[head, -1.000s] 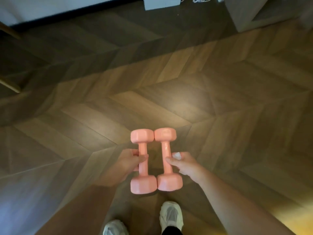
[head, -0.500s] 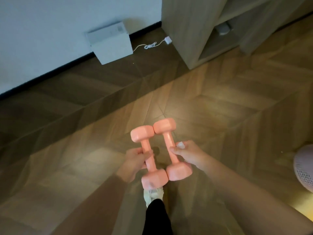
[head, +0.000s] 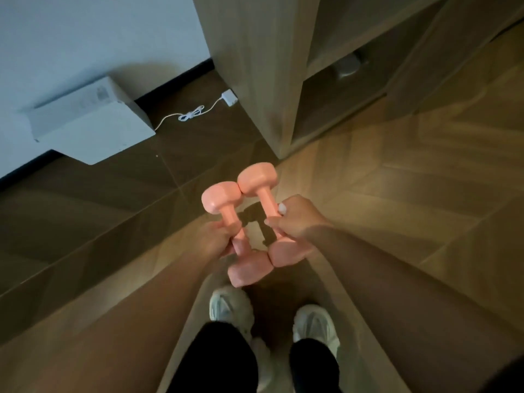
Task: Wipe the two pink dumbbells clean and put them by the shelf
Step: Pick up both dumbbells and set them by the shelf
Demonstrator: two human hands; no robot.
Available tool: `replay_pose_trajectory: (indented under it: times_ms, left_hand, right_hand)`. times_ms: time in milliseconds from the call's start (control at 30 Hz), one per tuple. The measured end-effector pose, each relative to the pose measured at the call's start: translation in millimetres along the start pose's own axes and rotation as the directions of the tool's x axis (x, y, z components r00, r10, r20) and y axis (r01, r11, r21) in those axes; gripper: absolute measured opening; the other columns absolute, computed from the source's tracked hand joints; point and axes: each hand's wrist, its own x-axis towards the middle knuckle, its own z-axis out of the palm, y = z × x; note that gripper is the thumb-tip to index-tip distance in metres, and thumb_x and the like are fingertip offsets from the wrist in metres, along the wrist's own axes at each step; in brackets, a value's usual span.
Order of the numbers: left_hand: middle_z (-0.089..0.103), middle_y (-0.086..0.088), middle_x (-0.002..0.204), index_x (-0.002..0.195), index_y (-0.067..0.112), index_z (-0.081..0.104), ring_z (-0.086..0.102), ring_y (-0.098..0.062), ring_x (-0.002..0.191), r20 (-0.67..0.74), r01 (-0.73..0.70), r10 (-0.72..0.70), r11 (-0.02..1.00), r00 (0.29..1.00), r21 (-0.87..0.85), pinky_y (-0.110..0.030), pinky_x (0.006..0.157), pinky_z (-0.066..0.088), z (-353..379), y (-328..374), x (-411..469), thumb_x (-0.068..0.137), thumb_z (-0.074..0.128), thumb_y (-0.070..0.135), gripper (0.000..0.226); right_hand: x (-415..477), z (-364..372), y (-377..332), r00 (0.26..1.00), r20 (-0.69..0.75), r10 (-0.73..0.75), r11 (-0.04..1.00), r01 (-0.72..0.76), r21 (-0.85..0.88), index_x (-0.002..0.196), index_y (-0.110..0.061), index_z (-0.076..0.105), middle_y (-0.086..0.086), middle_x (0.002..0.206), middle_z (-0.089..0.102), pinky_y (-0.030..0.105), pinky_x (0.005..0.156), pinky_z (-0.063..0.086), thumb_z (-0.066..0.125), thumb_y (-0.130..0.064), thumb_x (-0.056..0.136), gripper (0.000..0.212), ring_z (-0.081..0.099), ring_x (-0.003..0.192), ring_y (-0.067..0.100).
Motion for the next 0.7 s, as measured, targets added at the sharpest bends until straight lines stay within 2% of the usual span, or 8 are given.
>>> replay_pose_trajectory:
  times_ms: [67,200,300,367,467,533,600,700]
  left_hand:
    - [0.071,-0.013,0.094,0.107,-0.002,0.067,0.067,-0.016,0.071,-0.042,0.006,-0.008,0.999,0.999,-0.049,-0.028,0.061,0.054,15.7,13.0,54.5,0.097,0.061,0.011,0.018]
    - [0.072,-0.017,0.102,0.102,0.001,0.067,0.07,-0.025,0.086,-0.115,-0.026,0.018,0.997,0.993,-0.066,-0.036,0.07,0.059,18.0,36.4,148.2,0.096,0.062,0.012,0.013]
    - [0.071,-0.016,0.091,0.089,0.007,0.066,0.068,-0.023,0.073,-0.172,-0.083,0.07,0.994,0.983,-0.072,-0.033,0.064,0.059,14.2,56.5,208.3,0.093,0.064,0.006,0.005]
    - [0.067,-0.013,0.086,0.085,0.009,0.064,0.065,-0.021,0.072,-0.206,-0.104,0.089,0.992,0.974,-0.065,-0.034,0.068,0.058,11.9,70.4,239.7,0.094,0.063,0.008,0.009]
    - [0.065,-0.012,0.088,0.095,0.006,0.062,0.065,-0.022,0.076,-0.205,-0.13,0.113,0.989,0.972,-0.069,-0.034,0.069,0.058,7.1,83.8,275.4,0.095,0.063,0.01,0.004]
    - [0.065,-0.012,0.09,0.1,0.006,0.061,0.066,-0.022,0.078,-0.201,-0.14,0.125,0.988,0.972,-0.065,-0.034,0.068,0.058,3.6,88.3,292.8,0.096,0.062,0.011,0.006]
    - [0.065,-0.011,0.09,0.095,0.009,0.059,0.065,-0.021,0.077,-0.194,-0.144,0.127,0.987,0.973,-0.073,-0.032,0.066,0.057,2.8,91.6,303.9,0.096,0.062,0.012,0.005]
    - [0.064,-0.009,0.089,0.093,0.01,0.057,0.064,-0.019,0.075,-0.19,-0.142,0.121,0.985,0.974,-0.099,-0.029,0.06,0.055,6.7,93.7,314.9,0.097,0.063,0.014,0.008]
  right_hand:
    - [55.9,-10.3,-2.8,0.999,-0.035,-0.011,0.999,0.01,-0.035,0.104,-0.023,0.061,-0.001,0.092,0.064,0.035,0.078,0.047,0.066,-0.03,0.092,0.015,0.063,0.088,0.017]
    - [155.7,-12.0,-16.1,0.996,-0.035,-0.077,0.992,0.073,-0.108,0.106,-0.02,0.063,0.002,0.094,0.066,0.038,0.077,0.049,0.064,-0.031,0.094,0.016,0.064,0.089,0.02]
    - [223.6,-7.3,-28.7,0.997,-0.039,-0.067,0.99,0.061,-0.129,0.108,-0.017,0.061,0.001,0.092,0.063,0.037,0.072,0.051,0.06,-0.036,0.095,0.024,0.064,0.092,0.023]
    - [260.6,-4.2,-40.2,0.998,-0.03,-0.056,0.983,0.05,-0.174,0.113,-0.014,0.06,0.0,0.09,0.059,0.038,0.078,0.05,0.058,-0.039,0.096,0.03,0.063,0.094,0.025]
    - [299.5,-1.6,-55.4,0.993,-0.05,-0.103,0.955,0.084,-0.284,0.1,-0.016,0.059,0.002,0.087,0.059,0.037,0.081,0.049,0.059,-0.034,0.096,0.019,0.063,0.089,0.023]
    - [317.1,-0.3,-62.3,0.99,-0.067,-0.125,0.94,0.096,-0.326,0.099,-0.015,0.057,0.001,0.085,0.058,0.034,0.072,0.045,0.06,-0.033,0.096,0.018,0.06,0.082,0.019]
    - [327.7,0.2,-66.9,0.989,-0.077,-0.123,0.918,0.083,-0.388,0.1,-0.016,0.056,-0.001,0.08,0.053,0.03,0.061,0.036,0.061,-0.033,0.095,0.019,0.055,0.077,0.018]
    - [338.7,0.0,-70.4,0.99,-0.093,-0.11,0.894,0.058,-0.444,0.105,-0.014,0.056,0.0,0.079,0.05,0.032,0.067,0.037,0.06,-0.031,0.096,0.02,0.055,0.083,0.021]
